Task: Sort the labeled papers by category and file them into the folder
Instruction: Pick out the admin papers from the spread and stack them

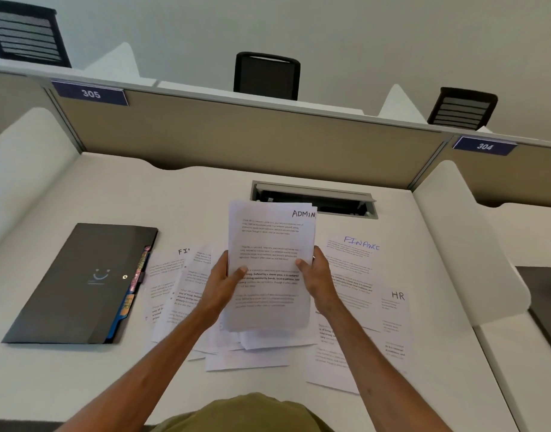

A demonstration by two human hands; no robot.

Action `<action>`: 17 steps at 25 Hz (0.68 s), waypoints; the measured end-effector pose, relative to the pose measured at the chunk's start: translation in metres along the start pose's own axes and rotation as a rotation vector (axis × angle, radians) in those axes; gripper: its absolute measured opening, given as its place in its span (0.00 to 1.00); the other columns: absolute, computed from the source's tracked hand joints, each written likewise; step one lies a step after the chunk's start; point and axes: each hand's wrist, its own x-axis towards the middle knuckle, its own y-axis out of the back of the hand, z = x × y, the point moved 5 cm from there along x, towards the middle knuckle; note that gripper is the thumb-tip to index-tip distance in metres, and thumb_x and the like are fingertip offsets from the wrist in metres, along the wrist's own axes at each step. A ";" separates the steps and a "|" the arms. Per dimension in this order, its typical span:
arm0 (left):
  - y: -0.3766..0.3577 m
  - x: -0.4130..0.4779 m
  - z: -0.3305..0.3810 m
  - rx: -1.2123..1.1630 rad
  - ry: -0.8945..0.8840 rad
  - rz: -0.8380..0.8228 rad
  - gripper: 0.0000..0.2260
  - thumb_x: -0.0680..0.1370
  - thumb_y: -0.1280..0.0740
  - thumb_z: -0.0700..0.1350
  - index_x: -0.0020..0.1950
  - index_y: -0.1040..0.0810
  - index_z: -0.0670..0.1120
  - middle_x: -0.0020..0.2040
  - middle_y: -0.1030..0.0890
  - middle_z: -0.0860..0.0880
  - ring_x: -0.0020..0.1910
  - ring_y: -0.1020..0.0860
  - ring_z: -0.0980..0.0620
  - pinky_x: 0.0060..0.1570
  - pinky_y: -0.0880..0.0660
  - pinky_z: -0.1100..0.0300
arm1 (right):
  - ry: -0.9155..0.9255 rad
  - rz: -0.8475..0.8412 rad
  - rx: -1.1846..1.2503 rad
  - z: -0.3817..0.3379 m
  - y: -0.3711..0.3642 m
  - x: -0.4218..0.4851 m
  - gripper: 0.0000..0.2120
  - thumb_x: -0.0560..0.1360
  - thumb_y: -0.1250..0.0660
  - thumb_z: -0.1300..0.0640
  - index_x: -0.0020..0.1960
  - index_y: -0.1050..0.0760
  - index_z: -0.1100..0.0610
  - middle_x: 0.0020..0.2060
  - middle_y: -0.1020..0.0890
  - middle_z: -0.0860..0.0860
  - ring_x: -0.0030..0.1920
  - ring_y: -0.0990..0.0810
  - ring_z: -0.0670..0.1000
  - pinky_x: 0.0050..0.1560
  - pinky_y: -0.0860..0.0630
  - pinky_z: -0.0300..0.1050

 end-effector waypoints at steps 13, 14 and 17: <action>0.007 0.001 0.020 -0.045 -0.152 0.087 0.19 0.79 0.33 0.46 0.70 0.24 0.55 0.63 0.16 0.51 0.63 0.18 0.46 0.63 0.20 0.35 | 0.161 0.039 0.133 -0.012 -0.015 -0.024 0.19 0.81 0.31 0.62 0.64 0.29 0.42 0.61 0.19 0.50 0.62 0.18 0.52 0.57 0.16 0.49; 0.004 -0.003 0.011 -0.027 -0.132 0.066 0.19 0.80 0.34 0.47 0.71 0.25 0.55 0.64 0.16 0.52 0.63 0.18 0.47 0.64 0.21 0.35 | 0.129 0.038 0.120 -0.001 -0.017 -0.026 0.20 0.81 0.31 0.62 0.66 0.29 0.42 0.61 0.19 0.50 0.63 0.19 0.53 0.59 0.16 0.49; -0.004 -0.007 0.005 0.014 -0.132 0.043 0.20 0.82 0.35 0.50 0.74 0.26 0.56 0.65 0.18 0.53 0.65 0.19 0.49 0.65 0.21 0.38 | 0.085 0.068 0.083 0.011 -0.022 -0.031 0.26 0.82 0.32 0.62 0.73 0.33 0.42 0.65 0.21 0.47 0.65 0.21 0.48 0.61 0.19 0.42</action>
